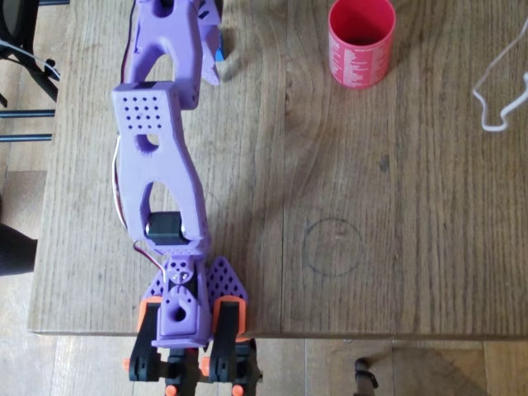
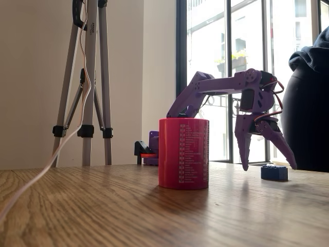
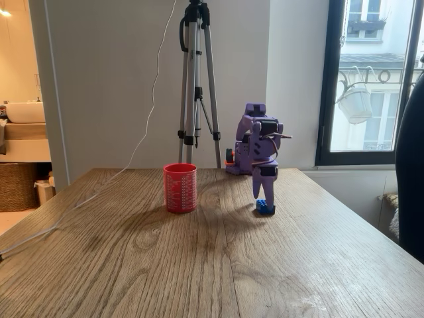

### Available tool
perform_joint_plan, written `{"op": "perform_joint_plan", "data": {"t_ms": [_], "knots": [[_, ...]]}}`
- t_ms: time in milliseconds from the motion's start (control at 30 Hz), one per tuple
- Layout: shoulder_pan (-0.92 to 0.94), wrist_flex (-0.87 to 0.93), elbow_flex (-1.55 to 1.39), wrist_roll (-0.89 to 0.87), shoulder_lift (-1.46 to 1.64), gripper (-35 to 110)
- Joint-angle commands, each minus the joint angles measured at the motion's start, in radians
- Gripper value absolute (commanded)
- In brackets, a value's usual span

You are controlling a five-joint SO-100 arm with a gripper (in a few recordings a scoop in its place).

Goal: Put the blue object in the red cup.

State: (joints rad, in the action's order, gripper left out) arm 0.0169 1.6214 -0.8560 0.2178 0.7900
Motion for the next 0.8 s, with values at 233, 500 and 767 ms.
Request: {"op": "perform_joint_plan", "data": {"t_ms": [233,500,767], "knots": [[0.008,-0.077,0.081,0.034,0.017,40],[0.018,-0.092,0.086,0.075,0.002,1],[0.031,-0.089,0.087,0.080,-0.003,1]]}}
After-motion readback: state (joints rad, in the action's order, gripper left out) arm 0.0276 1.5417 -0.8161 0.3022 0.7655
